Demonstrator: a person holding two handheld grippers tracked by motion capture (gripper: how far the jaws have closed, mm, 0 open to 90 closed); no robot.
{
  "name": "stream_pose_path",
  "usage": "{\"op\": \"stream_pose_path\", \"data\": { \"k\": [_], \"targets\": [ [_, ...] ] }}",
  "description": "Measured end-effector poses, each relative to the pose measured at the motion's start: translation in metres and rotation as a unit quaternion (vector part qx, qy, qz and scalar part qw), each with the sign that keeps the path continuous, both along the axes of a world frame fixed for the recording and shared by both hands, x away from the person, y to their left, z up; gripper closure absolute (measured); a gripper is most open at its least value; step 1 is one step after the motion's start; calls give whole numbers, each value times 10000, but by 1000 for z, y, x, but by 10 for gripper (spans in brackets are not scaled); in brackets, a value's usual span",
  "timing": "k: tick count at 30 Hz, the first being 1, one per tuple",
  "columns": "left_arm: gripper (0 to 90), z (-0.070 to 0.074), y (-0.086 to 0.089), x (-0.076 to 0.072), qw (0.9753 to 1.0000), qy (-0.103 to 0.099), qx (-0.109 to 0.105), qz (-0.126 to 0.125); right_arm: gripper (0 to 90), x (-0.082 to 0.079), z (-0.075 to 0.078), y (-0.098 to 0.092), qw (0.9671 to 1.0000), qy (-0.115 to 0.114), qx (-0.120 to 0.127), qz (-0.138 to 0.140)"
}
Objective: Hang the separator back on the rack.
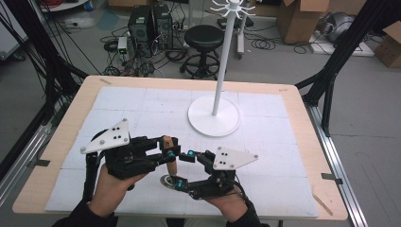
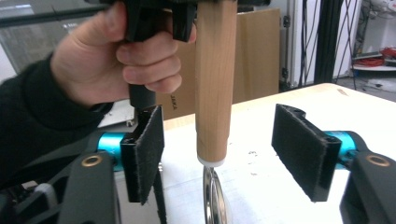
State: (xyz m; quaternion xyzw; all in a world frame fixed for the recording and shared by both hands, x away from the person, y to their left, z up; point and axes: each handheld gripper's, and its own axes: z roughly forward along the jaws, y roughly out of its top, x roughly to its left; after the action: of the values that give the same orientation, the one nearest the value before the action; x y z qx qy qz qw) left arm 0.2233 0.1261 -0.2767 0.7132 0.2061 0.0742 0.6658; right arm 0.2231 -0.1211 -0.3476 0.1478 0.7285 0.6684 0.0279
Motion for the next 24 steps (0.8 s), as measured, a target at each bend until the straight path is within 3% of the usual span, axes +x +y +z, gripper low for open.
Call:
{"op": "stream_pose_path", "data": {
  "k": [3,6,7,10,18,24],
  "targets": [
    [724,0,-1,0,10000,1,-9,52,288,1,-1,3,10000,-19,0,42],
    [724,0,-3,0,10000,20,-21,51,332,2,-1,5,10000,-54,-33,57],
    [724,-1,-4,0,10000,20,-17,40,416,3,0,4,10000,-69,-47,45],
    [724,-1,-6,-1,10000,19,-26,8,531,4,1,2,10000,-15,10,32],
    [724,-1,-6,-1,10000,19,-82,-11,693,6,1,1,9997,72,26,218],
    [722,-2,-5,0,9999,69,-143,-41,718,7,1,1,9996,119,24,241]
  ]
}}
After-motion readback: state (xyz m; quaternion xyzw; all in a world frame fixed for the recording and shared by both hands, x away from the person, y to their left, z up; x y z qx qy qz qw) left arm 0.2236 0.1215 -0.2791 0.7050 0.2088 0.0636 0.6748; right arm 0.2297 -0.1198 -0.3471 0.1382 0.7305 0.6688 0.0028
